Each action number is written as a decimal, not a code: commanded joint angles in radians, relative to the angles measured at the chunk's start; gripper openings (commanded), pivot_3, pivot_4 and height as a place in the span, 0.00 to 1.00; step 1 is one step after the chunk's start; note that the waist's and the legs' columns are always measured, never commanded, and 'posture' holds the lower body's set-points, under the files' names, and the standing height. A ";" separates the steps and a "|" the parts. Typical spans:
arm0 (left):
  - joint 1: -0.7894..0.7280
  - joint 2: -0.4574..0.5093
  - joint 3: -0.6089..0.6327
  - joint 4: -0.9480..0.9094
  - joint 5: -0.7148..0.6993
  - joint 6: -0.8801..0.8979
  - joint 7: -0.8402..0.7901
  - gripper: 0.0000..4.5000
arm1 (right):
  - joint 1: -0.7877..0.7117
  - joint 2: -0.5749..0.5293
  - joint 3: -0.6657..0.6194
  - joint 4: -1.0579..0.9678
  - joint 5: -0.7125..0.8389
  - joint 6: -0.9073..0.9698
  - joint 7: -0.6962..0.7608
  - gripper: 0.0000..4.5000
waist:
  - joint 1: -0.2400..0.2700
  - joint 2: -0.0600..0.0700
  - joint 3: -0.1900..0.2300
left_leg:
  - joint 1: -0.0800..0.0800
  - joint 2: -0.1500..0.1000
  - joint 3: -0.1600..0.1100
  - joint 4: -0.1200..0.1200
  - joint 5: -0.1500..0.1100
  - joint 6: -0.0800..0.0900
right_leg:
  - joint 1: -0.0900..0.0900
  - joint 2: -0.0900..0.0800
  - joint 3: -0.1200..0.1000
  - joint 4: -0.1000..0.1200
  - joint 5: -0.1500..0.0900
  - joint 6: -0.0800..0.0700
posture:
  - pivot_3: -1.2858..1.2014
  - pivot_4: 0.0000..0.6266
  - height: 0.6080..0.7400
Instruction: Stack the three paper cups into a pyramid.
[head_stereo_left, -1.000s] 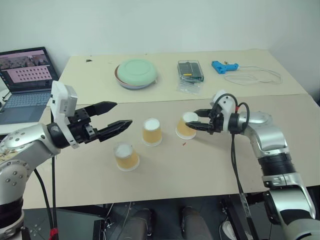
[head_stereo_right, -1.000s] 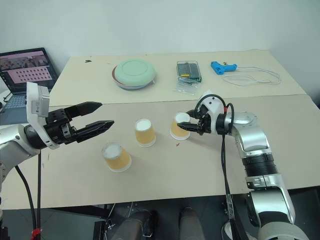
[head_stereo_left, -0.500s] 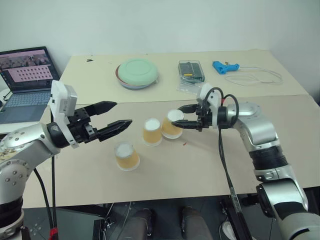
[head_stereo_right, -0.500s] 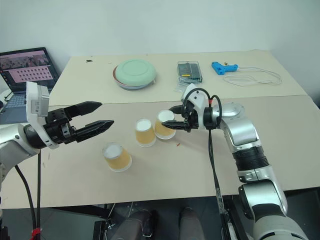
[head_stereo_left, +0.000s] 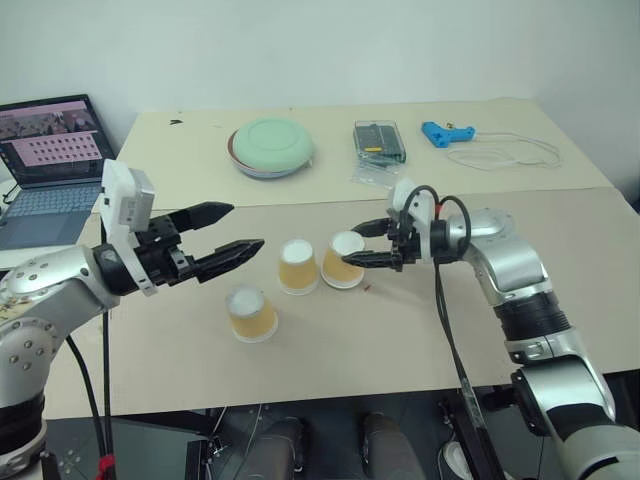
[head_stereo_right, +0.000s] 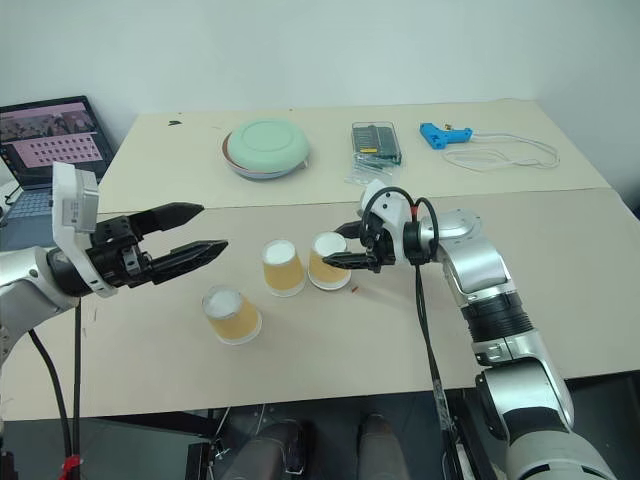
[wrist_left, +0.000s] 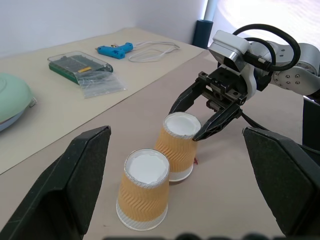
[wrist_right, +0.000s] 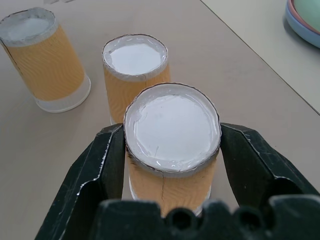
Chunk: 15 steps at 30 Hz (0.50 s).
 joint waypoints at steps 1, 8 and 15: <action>-0.014 0.022 0.035 -0.021 -0.022 0.002 -0.001 1.00 | 0.009 0.012 0.003 -0.024 0.002 -0.022 -0.001 0.59 | 0.000 0.000 0.000 | 0.000 0.000 0.000 0.000 0.000 0.000 | 0.000 0.000 0.000 0.000 0.000 0.000 | 0.52 0.24 1.00; -0.019 0.025 0.033 -0.021 -0.023 0.005 -0.003 1.00 | 0.022 0.035 0.019 -0.008 -0.006 -0.028 -0.016 0.59 | -0.001 0.000 0.000 | 0.000 0.000 0.000 0.000 0.000 0.000 | 0.000 0.000 0.000 0.000 0.000 0.000 | 0.52 0.24 1.00; -0.016 0.028 0.035 -0.026 -0.033 0.004 0.003 1.00 | 0.018 0.047 0.019 0.020 -0.019 -0.046 -0.022 0.59 | -0.001 0.000 0.000 | 0.001 0.000 0.000 0.000 0.000 -0.001 | 0.000 0.001 0.000 0.000 0.000 0.000 | 0.52 0.24 1.00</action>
